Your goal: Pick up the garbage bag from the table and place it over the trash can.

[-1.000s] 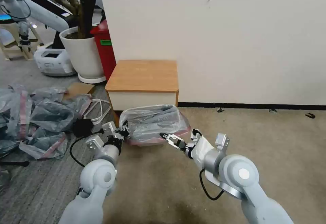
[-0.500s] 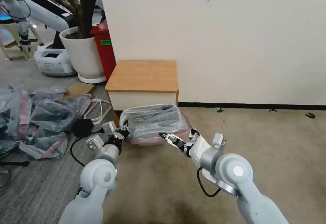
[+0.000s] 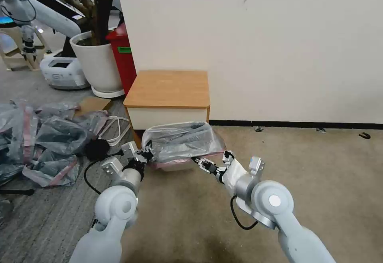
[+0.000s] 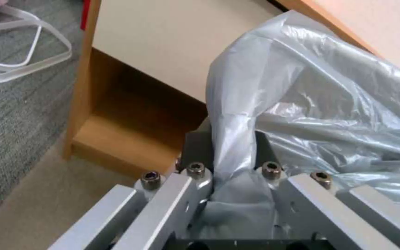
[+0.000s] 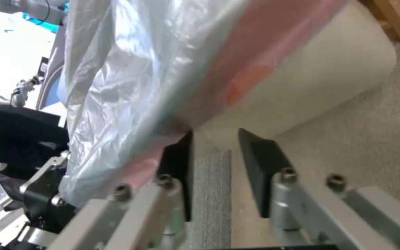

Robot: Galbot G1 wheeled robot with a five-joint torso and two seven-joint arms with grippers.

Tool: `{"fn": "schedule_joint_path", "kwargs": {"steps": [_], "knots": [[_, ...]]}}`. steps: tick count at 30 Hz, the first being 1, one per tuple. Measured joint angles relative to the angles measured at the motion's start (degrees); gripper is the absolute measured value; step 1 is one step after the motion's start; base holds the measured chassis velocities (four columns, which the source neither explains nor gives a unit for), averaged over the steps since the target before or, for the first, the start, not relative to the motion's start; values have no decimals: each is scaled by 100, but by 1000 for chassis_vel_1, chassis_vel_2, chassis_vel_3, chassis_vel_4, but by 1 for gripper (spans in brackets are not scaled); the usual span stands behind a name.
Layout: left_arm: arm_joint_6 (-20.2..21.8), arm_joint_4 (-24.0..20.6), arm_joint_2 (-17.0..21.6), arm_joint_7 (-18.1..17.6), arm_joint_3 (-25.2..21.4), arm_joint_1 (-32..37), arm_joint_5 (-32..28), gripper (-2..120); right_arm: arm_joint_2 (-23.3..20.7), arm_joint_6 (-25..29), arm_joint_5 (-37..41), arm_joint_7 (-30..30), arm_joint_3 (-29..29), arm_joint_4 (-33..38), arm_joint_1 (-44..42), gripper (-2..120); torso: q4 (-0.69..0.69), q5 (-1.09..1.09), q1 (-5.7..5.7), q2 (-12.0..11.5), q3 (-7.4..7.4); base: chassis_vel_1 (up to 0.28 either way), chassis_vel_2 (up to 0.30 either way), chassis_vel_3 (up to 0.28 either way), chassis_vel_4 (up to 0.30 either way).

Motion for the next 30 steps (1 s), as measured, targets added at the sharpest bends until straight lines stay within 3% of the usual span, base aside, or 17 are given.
{"fn": "schedule_joint_path", "kwargs": {"steps": [3, 5, 19, 24, 28, 30], "knots": [[2, 21, 4, -2, -4, -8, 0, 6, -3, 13, -20, -10, -2, 0, -5, 14, 1, 0, 0, 0, 0, 0, 0, 0, 0], [3, 55, 9, -14, -23, -41, -35, 6, -31, 27, -52, -43, -3, 10, -43, 2, 0, 0, 0, 0, 0, 0, 0, 0, 0], [240, 81, 229, -254, -177, -232, -792, 6, -283, 101, -561, -375, -44, 104, -250, 0, 0, 0, 0, 0, 0, 0, 0, 0, 0], [416, 107, 406, -381, -280, -343, -1338, 6, -347, 224, -541, -934, 105, 82, -344, 17, 0, -1, 0, 0, 0, 0, 0, 0, 0], [589, 114, 623, -465, -422, -393, -1773, 6, -456, 544, -570, -2014, 165, -143, -467, 34, 0, 0, 0, 0, 0, 0, 0, 0, 0], [606, 116, 674, -475, -452, -396, -1832, 6, -459, 592, -576, -2187, 177, -186, -484, 39, 0, 0, 0, 0, 0, 0, 0, 0, 0]]}}
